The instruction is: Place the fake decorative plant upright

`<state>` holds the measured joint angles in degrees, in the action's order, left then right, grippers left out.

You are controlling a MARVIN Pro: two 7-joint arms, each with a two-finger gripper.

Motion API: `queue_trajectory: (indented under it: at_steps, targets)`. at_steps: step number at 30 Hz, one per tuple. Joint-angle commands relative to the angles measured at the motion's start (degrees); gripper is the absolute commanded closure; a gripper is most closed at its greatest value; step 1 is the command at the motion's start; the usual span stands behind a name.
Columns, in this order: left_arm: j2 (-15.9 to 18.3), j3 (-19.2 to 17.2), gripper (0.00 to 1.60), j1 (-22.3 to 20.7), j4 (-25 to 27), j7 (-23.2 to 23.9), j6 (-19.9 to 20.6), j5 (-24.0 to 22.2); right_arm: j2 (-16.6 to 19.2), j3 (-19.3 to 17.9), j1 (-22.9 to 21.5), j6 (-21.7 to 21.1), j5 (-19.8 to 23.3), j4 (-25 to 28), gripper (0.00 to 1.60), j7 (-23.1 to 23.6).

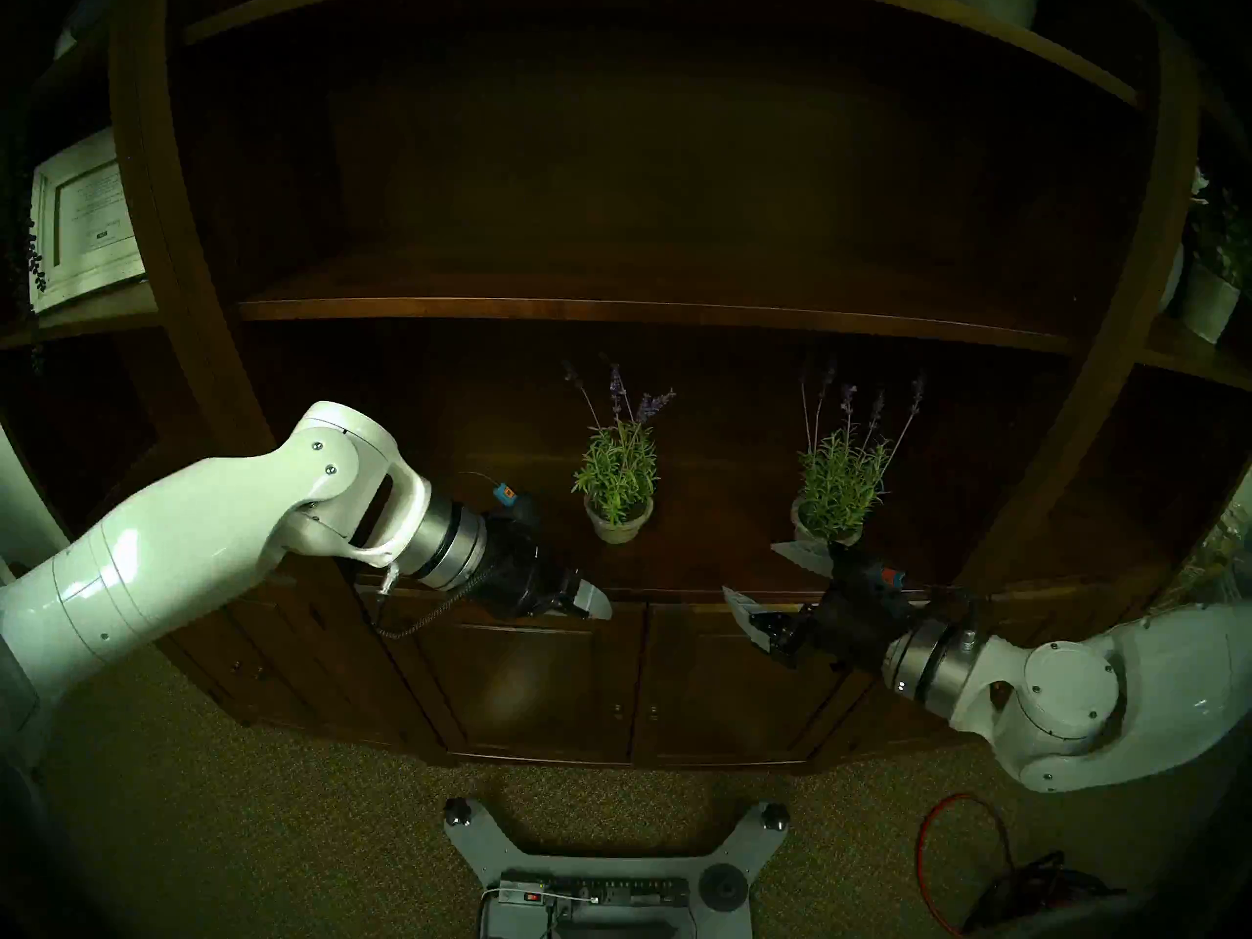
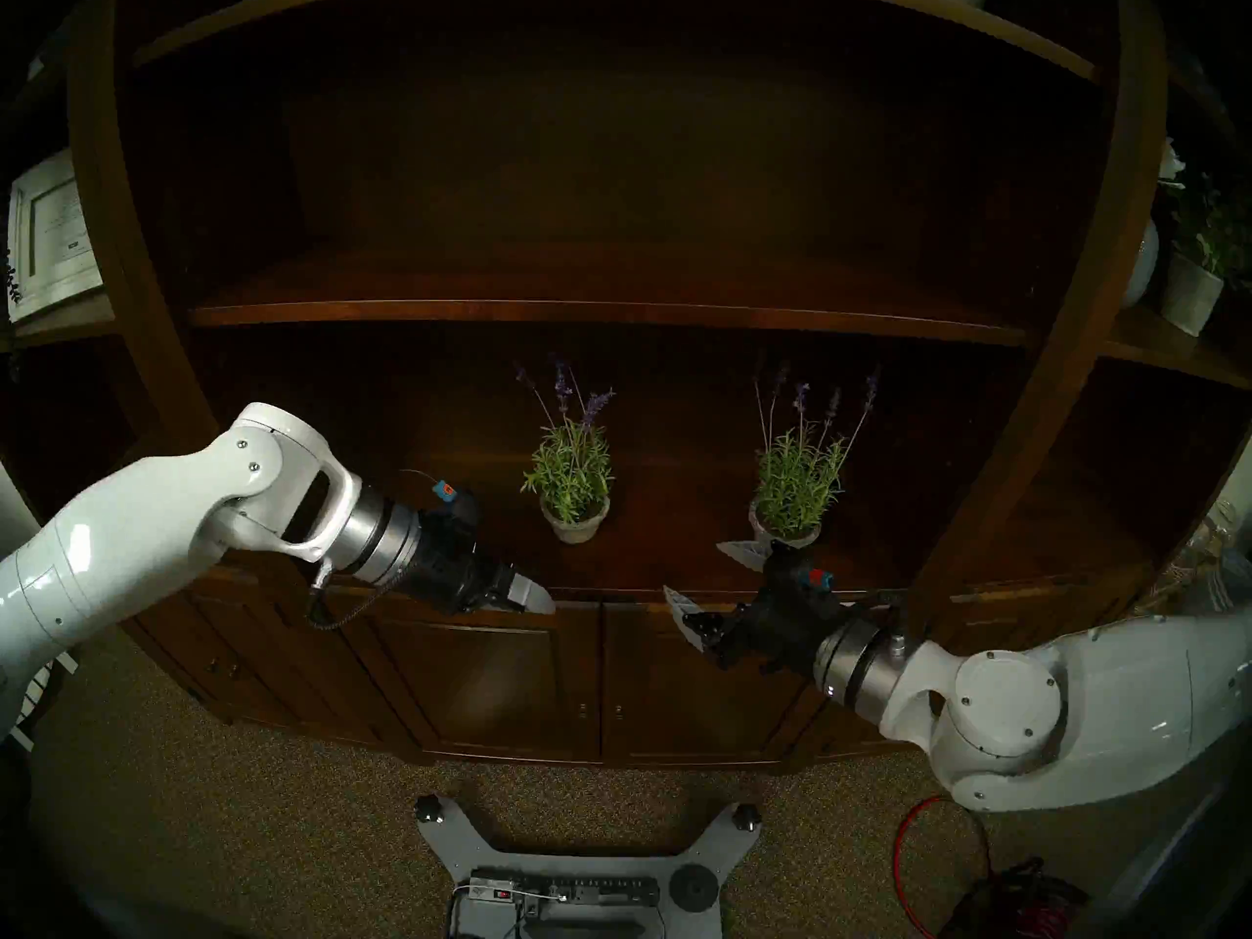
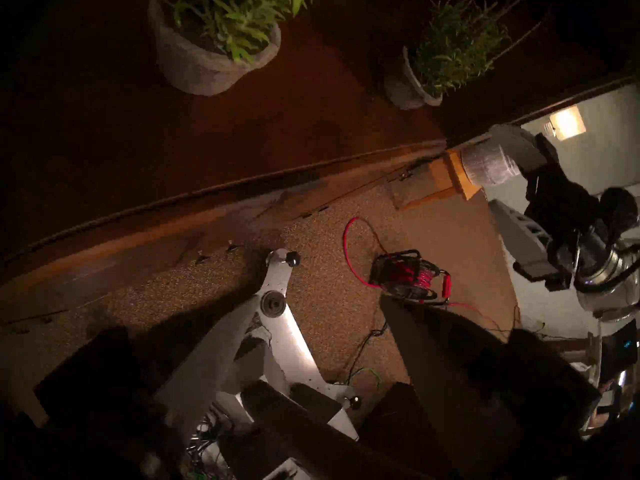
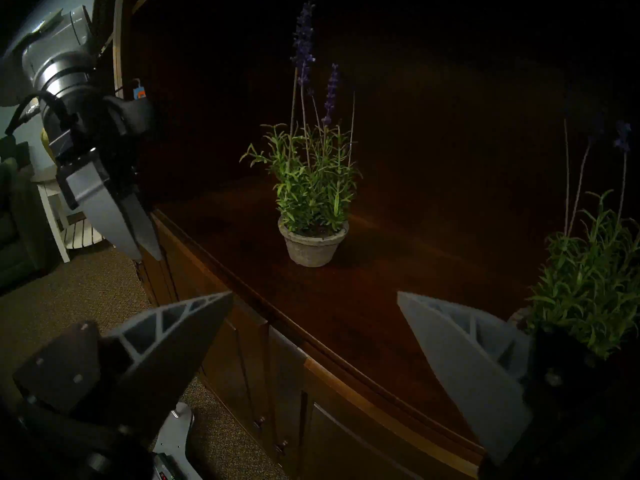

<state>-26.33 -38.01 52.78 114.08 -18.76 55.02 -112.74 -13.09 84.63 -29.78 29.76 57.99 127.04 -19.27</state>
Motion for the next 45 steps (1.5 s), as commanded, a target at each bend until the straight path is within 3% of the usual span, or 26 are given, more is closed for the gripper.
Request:
queue_trajectory:
  at_steps: [1, 5, 10, 18, 29, 45]
  targets:
    - [6.7, -1.1, 0.17, 1.1, 5.7, -2.4, 0.0, 3.2, 0.0, -0.7, -0.6, 0.3, -0.1, 0.2, 0.0, 0.0]
    - [9.1, -2.0, 0.03, 1.2, 8.4, -3.7, 0.0, 5.0, -0.1, -0.6, -0.7, 0.3, -0.1, 0.2, 0.0, -0.1]
    - [13.8, -3.6, 0.0, 0.9, 12.8, -4.4, -0.8, 7.2, -0.2, -0.5, -0.7, 0.3, -0.1, 0.2, 0.0, -0.2]
    - [16.5, -5.4, 0.0, 1.3, 17.5, -4.3, -1.3, 9.4, -0.3, -0.5, -0.8, 0.4, -0.1, 0.2, 0.0, -0.3]
    - [18.6, -4.0, 0.0, 3.6, 25.9, -2.4, -2.6, 12.8, -0.4, -0.5, -0.8, 0.4, -0.1, 0.3, 0.0, -0.4]
    - [20.0, -2.6, 0.0, 7.2, 25.9, -0.7, -5.2, 18.2, -0.6, -0.5, -0.9, 0.5, -0.1, 0.3, 0.0, -0.6]
